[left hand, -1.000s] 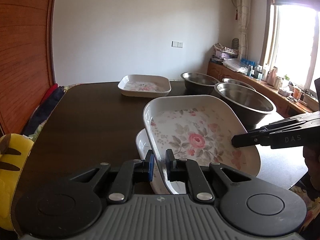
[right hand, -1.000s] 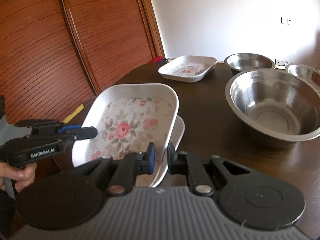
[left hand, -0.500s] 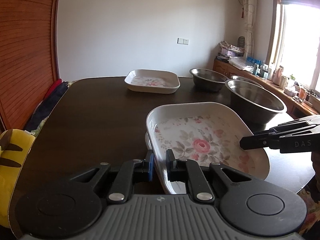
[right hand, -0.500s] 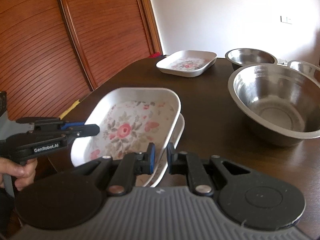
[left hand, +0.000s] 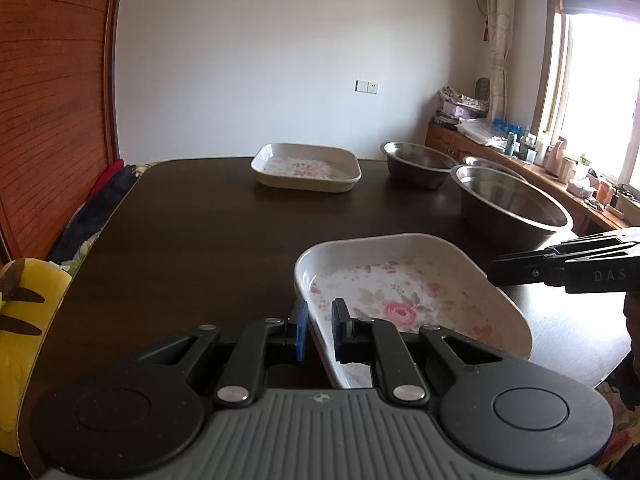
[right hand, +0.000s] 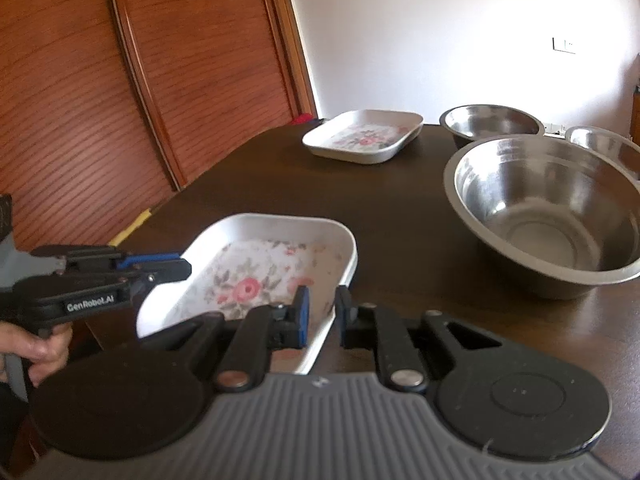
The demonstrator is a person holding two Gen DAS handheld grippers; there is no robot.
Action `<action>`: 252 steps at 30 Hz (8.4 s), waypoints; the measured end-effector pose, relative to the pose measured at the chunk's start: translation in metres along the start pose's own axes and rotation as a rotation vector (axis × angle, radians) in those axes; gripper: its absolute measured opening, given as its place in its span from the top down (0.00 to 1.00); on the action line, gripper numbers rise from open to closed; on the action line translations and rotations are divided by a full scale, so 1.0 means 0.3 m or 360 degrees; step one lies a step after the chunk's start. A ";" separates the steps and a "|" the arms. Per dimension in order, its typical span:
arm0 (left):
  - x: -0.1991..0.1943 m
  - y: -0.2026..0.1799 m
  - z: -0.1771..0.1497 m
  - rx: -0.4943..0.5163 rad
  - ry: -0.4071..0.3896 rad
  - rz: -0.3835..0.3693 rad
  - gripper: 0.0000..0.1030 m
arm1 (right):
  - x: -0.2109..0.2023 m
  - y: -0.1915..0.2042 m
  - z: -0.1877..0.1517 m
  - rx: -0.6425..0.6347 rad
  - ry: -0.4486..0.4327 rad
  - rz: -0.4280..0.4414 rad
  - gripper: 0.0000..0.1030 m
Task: Organize plates and bowls
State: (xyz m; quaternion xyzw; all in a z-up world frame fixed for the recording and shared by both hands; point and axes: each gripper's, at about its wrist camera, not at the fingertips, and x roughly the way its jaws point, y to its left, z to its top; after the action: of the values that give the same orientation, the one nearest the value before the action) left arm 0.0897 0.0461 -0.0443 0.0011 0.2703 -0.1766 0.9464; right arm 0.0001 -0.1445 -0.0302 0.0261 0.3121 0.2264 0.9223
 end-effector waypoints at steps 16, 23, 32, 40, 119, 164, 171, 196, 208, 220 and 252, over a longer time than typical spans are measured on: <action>-0.041 -0.043 0.043 0.0083 -0.0057 0.0002 0.59 | -0.055 0.025 0.011 -0.0058 -0.0086 -0.0013 0.84; -0.046 -0.046 0.065 0.0109 -0.0067 0.0010 0.55 | -0.075 0.014 0.033 -0.0050 -0.0118 -0.0019 0.84; -0.008 -0.019 0.182 0.0140 -0.0115 0.0023 0.45 | -0.072 -0.002 0.123 -0.0065 -0.0164 -0.0031 0.84; 0.069 0.008 0.276 0.0179 -0.0136 0.0040 0.30 | -0.024 -0.007 0.228 -0.0110 -0.0177 -0.0030 0.84; 0.705 0.337 0.507 -0.0052 0.0216 -0.0114 0.61 | 0.581 -0.214 0.530 -0.0035 0.0473 -0.0107 0.79; 0.036 0.022 0.212 0.0033 0.0041 -0.0039 0.61 | 0.239 -0.106 0.445 -0.0146 0.0205 0.0005 0.83; -0.035 -0.039 0.146 0.0052 0.0015 -0.0022 0.61 | 0.230 -0.101 0.427 -0.0169 0.0195 0.0022 0.83; -0.005 -0.056 0.030 0.0049 0.0067 0.0001 0.60 | 0.219 -0.112 0.320 -0.0180 0.0211 0.0047 0.83; -0.006 -0.059 0.024 0.0063 0.0049 0.0023 0.60 | 0.232 -0.102 0.306 -0.0182 0.0221 0.0043 0.83; -0.032 -0.061 0.024 0.0057 -0.0013 0.0023 0.50 | 0.213 -0.101 0.320 -0.0224 0.0164 0.0025 0.76; 0.010 -0.349 0.146 0.0189 -0.0160 -0.0192 0.44 | -0.019 -0.304 0.330 -0.0132 -0.0179 -0.0162 0.73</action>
State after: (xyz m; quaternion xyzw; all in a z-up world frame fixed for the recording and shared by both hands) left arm 0.0793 -0.0572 0.0013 0.0320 0.2110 -0.2486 0.9448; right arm 0.0910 -0.2195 0.0352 -0.0153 0.2511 0.1900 0.9490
